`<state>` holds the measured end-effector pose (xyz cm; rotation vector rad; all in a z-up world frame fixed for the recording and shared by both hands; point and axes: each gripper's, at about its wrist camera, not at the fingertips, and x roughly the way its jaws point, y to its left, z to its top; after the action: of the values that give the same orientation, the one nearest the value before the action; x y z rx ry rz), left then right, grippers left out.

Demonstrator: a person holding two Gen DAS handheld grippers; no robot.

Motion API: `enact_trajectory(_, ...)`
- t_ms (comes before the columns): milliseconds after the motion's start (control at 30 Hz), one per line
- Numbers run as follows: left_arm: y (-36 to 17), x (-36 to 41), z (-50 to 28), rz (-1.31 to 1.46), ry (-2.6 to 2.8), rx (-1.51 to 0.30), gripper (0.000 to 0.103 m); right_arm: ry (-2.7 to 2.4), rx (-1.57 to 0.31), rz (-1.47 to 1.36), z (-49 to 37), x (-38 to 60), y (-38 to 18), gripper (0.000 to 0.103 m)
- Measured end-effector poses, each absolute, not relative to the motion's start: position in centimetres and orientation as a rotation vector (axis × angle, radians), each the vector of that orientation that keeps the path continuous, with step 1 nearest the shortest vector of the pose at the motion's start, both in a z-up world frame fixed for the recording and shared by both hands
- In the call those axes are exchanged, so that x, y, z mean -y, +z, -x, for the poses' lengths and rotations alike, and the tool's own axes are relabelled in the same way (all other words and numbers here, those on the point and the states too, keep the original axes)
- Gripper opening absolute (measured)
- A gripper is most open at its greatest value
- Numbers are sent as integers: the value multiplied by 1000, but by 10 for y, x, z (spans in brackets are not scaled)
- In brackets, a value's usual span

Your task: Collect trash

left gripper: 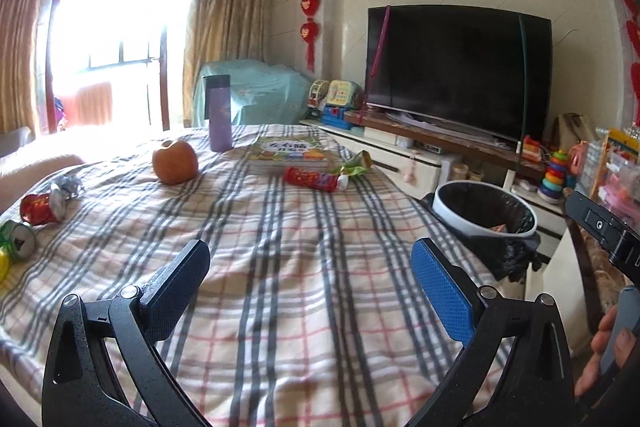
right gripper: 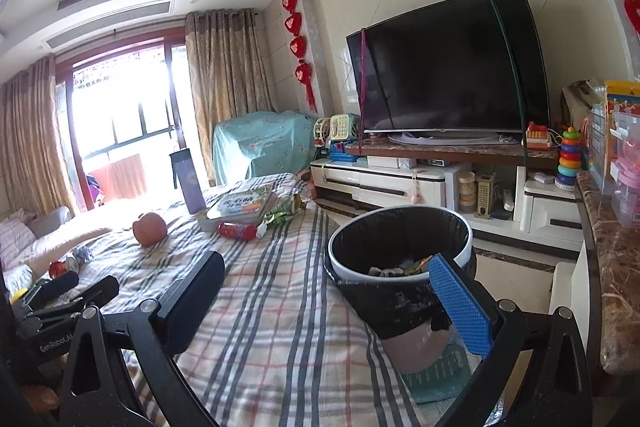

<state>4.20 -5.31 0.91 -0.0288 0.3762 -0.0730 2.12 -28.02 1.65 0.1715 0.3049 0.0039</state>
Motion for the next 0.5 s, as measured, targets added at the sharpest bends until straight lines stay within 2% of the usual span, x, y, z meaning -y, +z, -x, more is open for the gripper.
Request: enact_trajectory(500, 1, 50, -25, -8, -1, -375, 103, -4, -310, -114, -12, 262, 4, 103)
